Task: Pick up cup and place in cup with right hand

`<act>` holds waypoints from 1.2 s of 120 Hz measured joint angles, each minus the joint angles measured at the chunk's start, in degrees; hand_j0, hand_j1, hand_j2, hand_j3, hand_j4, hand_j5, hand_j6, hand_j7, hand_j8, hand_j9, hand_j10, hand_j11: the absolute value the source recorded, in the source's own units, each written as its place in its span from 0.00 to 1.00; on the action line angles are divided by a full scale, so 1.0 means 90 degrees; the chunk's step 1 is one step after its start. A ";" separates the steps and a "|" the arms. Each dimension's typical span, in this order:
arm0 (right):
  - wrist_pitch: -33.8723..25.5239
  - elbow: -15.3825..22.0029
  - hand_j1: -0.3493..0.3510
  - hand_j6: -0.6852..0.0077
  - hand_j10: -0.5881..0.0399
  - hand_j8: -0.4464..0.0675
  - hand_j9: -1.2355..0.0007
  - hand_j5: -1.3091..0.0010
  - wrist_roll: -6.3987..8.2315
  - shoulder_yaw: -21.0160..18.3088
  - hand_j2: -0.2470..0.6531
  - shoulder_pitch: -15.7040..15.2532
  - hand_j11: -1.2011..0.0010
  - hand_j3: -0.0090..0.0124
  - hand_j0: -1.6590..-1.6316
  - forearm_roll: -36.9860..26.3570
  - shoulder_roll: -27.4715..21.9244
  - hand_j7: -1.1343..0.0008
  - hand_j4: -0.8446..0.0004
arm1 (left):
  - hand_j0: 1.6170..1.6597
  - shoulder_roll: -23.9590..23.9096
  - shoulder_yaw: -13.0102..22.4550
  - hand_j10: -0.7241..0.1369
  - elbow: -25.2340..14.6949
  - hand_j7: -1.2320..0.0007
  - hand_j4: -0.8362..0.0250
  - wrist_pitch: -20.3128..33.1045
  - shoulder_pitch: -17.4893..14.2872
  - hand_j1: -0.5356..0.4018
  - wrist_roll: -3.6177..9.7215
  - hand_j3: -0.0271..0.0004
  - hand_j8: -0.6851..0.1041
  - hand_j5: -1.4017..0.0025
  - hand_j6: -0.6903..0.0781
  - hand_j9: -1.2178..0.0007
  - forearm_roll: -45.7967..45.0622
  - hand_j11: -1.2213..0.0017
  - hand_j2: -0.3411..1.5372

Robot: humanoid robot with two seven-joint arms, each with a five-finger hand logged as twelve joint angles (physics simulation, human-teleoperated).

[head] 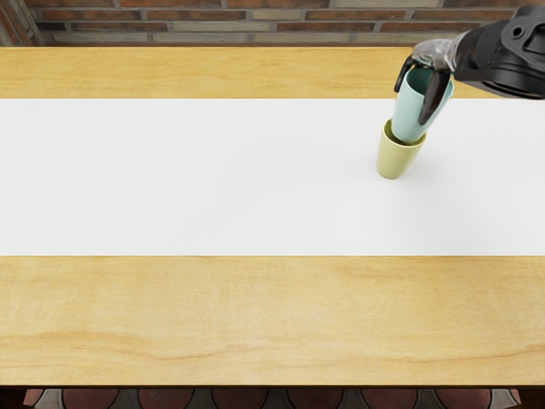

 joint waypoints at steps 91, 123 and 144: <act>-0.0156 -0.0062 0.12 0.93 0.84 0.84 0.86 0.86 0.0006 0.0012 0.27 -0.0204 0.86 0.42 0.08 0.0005 0.0104 0.86 0.90 | 0.96 0.0000 -0.0012 0.84 0.0010 1.00 0.97 0.0000 0.0070 0.94 0.0000 0.99 0.87 1.00 0.90 1.00 -0.0002 1.00 0.18; -0.0135 -0.0034 0.03 0.97 0.91 0.85 0.96 0.96 0.0006 0.0102 0.27 -0.0140 0.96 0.42 0.05 0.0014 0.0119 0.96 0.97 | 0.96 0.0000 -0.0019 0.84 0.0008 1.00 0.97 0.0000 0.0076 0.94 0.0000 0.99 0.87 1.00 0.90 1.00 -0.0002 1.00 0.18; -0.0027 -0.0023 0.01 0.98 0.92 0.86 0.98 0.98 0.0006 0.0714 0.27 -0.0176 0.98 0.42 0.04 0.0041 0.0593 0.98 0.99 | 0.96 0.0000 -0.0025 0.84 0.0008 1.00 0.97 0.0000 0.0160 0.94 0.0000 0.99 0.87 1.00 0.90 1.00 -0.0002 1.00 0.18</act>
